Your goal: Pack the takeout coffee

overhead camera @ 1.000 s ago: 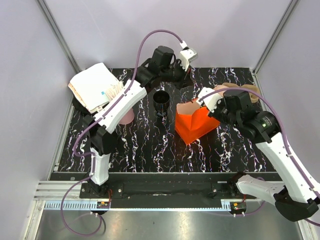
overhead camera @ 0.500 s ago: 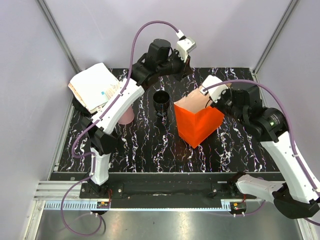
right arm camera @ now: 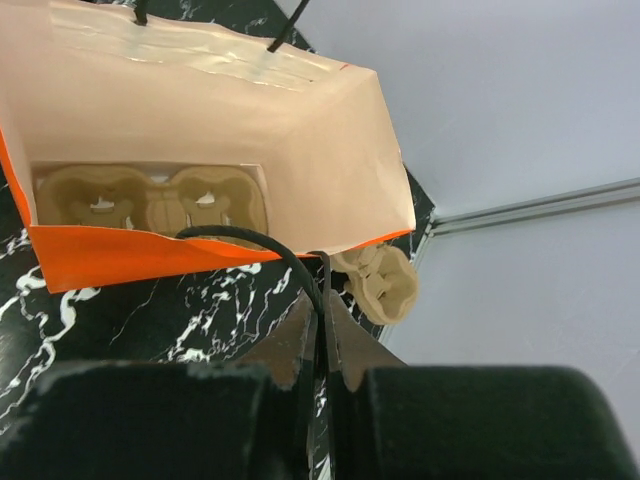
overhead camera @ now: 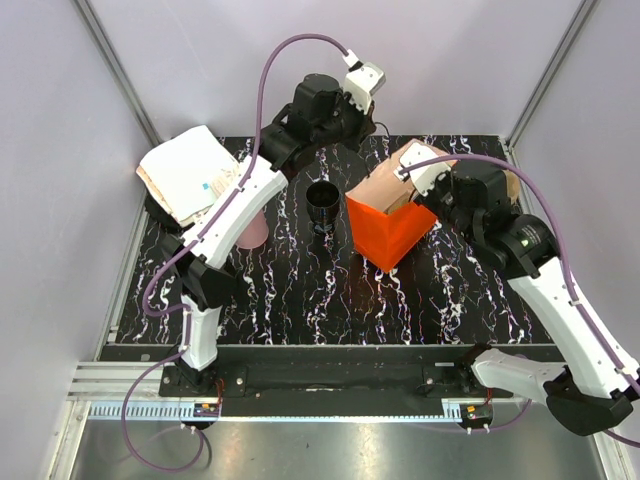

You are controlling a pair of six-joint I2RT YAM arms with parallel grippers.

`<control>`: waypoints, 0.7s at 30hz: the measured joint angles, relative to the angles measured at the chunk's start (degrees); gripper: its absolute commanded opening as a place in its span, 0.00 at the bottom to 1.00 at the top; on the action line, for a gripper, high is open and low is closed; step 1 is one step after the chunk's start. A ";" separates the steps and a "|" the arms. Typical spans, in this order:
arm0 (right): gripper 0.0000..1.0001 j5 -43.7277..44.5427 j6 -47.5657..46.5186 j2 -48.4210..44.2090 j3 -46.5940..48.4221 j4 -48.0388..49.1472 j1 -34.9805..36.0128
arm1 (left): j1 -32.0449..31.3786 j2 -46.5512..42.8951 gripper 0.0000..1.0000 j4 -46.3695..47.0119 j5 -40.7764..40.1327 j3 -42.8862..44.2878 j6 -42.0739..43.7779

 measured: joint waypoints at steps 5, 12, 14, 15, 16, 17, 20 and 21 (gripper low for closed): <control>0.06 1.55 -1.42 0.33 -1.60 6.12 -0.31 | 0.00 0.07 0.02 1.55 -3.93 0.22 0.61; 0.04 2.32 -3.85 4.46 -3.15 15.67 -3.02 | -0.15 1.51 0.02 2.49 -7.13 0.50 2.73; 0.04 2.05 -4.17 6.45 -3.37 17.92 -4.66 | -0.26 2.12 0.02 2.82 -7.96 0.50 3.37; 0.04 1.86 -4.35 7.43 -3.45 18.91 -5.60 | -0.35 2.34 0.02 2.91 -8.46 0.50 3.61; 0.04 1.81 -4.39 8.17 -3.45 19.63 -6.34 | -0.39 2.54 0.02 3.06 -8.90 0.50 3.80; 0.04 1.44 -4.42 9.03 -3.45 20.48 -7.39 | -0.48 2.69 0.02 3.39 -9.40 0.50 4.04; 0.04 -0.02 -4.39 10.97 -3.45 22.73 -10.21 | -0.76 3.10 0.02 4.61 -10.91 0.52 4.76; 0.04 -0.83 -4.35 11.50 -3.45 23.61 -11.15 | -0.92 3.34 0.02 4.96 -11.56 0.72 5.09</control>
